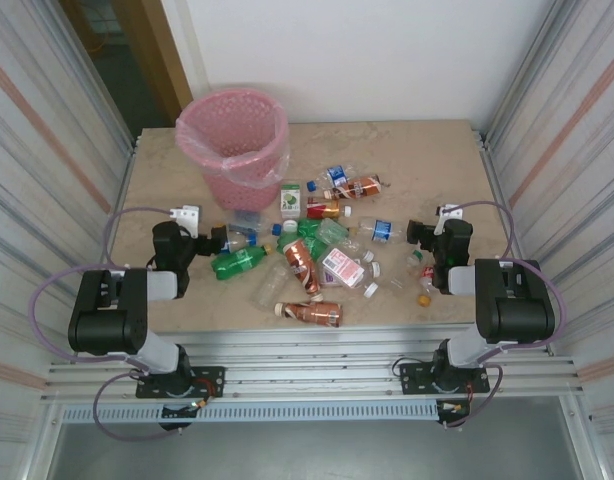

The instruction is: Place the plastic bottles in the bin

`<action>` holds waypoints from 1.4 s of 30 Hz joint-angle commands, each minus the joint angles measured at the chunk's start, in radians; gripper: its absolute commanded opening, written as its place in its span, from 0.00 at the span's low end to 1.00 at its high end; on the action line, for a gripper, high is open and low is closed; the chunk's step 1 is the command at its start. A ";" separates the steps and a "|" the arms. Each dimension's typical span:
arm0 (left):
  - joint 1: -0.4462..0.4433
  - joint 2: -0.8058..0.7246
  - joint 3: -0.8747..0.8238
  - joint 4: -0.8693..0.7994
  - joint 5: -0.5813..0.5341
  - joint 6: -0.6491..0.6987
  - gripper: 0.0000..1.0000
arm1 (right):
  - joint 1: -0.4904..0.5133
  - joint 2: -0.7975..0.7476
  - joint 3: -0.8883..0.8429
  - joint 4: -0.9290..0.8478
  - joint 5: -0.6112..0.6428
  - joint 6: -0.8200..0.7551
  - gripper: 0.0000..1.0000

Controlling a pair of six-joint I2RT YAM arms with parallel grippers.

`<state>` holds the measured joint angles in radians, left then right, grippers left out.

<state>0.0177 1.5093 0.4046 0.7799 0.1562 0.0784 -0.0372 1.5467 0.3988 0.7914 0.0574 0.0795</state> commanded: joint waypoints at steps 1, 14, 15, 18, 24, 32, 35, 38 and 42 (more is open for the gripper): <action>-0.005 0.003 0.011 0.005 -0.006 -0.003 0.99 | 0.004 -0.008 0.008 0.012 0.022 0.023 0.98; -0.004 0.005 0.013 0.002 -0.006 -0.003 0.99 | 0.004 -0.009 0.008 0.013 0.022 0.023 0.98; -0.004 0.003 0.013 0.003 -0.007 -0.003 0.99 | 0.004 -0.008 0.008 0.013 0.022 0.023 0.98; -0.005 0.003 0.011 0.002 -0.006 -0.003 0.99 | 0.002 -0.009 0.008 0.012 0.021 0.023 0.98; -0.004 0.000 0.007 0.008 -0.006 -0.005 0.99 | -0.002 -0.010 0.006 0.012 0.010 0.025 0.98; -0.002 -0.078 0.035 -0.100 -0.049 -0.022 0.99 | -0.003 -0.014 0.006 0.013 0.018 0.030 0.98; -0.004 -0.108 0.045 -0.139 -0.070 -0.030 0.99 | -0.018 -0.058 0.036 -0.081 0.036 0.060 0.98; -0.003 -0.150 0.046 -0.174 -0.091 -0.037 0.99 | -0.014 -0.082 0.047 -0.116 0.052 0.059 0.98; -0.003 -0.244 0.047 -0.232 -0.138 -0.067 0.99 | -0.031 -0.131 0.059 -0.182 0.072 0.087 0.98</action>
<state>0.0177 1.3361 0.4274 0.5995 0.0719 0.0452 -0.0547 1.4635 0.4309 0.6731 0.0910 0.1242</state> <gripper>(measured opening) 0.989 0.978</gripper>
